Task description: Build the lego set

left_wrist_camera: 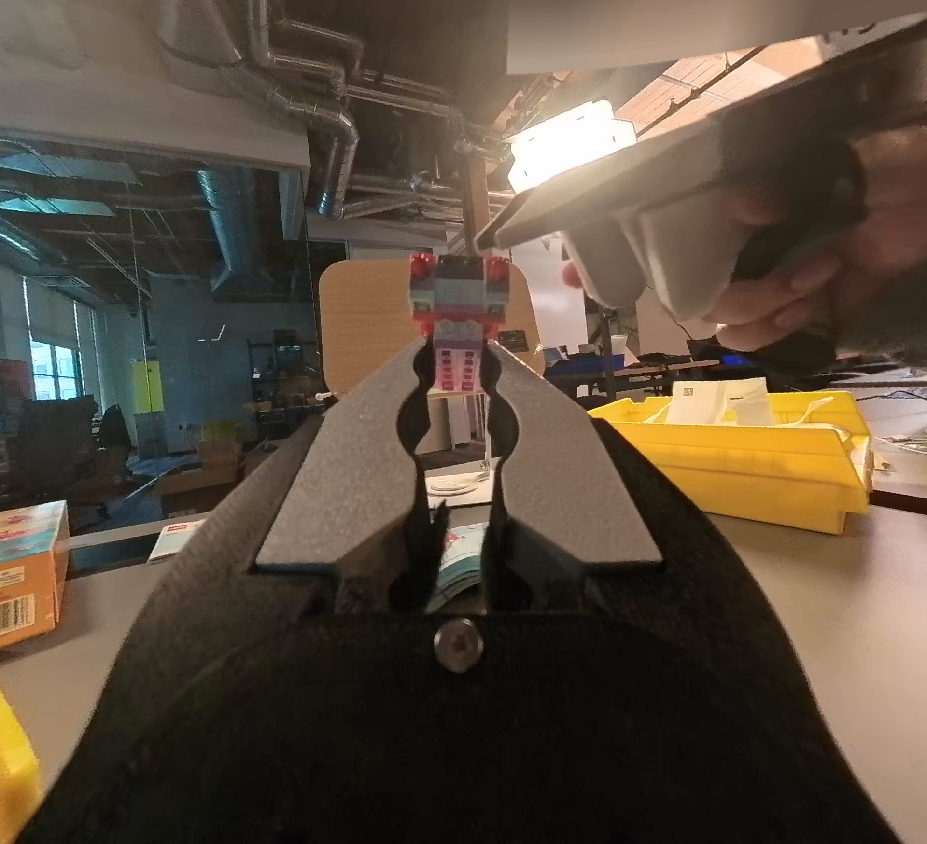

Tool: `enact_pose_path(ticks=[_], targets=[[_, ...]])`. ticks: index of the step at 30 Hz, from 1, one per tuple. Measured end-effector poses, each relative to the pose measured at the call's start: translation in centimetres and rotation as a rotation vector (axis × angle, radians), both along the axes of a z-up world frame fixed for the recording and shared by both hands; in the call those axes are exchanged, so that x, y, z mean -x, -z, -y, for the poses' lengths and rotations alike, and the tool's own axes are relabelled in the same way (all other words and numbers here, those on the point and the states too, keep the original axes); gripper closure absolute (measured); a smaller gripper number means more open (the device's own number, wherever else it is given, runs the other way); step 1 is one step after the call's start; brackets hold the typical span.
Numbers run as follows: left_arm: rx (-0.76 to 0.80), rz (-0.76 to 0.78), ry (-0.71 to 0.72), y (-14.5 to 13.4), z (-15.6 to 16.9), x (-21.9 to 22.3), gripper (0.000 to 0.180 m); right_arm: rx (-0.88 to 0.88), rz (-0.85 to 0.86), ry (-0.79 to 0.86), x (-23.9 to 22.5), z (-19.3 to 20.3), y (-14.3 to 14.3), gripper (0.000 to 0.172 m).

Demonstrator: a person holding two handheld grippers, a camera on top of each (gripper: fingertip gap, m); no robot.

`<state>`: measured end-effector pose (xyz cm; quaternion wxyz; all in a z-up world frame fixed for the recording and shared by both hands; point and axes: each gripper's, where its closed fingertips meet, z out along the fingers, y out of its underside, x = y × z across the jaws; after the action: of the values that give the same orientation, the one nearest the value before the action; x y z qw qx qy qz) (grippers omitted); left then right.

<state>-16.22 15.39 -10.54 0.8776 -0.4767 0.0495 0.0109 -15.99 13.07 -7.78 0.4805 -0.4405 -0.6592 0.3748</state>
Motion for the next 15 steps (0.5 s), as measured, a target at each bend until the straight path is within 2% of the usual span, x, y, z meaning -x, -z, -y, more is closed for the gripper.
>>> enact_pose_path(ticks=[4, 7, 10, 15], targets=[[0.013, 0.03, 0.0, 0.2, -0.2, 0.5, 0.165, -0.056, -0.096, 0.097, -1.2, -2.4, -0.6, 0.147], [0.02, 0.043, -0.01, 0.4, -0.3, 1.0, 0.165, 0.014, -0.212, 0.208, -2.5, -5.1, 0.0, 0.147], [0.009, 0.04, -0.033, 0.2, -0.2, 1.7, 0.165, 0.149, -0.227, 0.289, -2.7, -7.4, 3.9, 0.147], [-0.028, 0.033, -0.087, -0.7, 0.2, 3.3, 0.165, 0.193, -0.117, 0.308, -2.1, -8.3, 10.7, 0.147]])
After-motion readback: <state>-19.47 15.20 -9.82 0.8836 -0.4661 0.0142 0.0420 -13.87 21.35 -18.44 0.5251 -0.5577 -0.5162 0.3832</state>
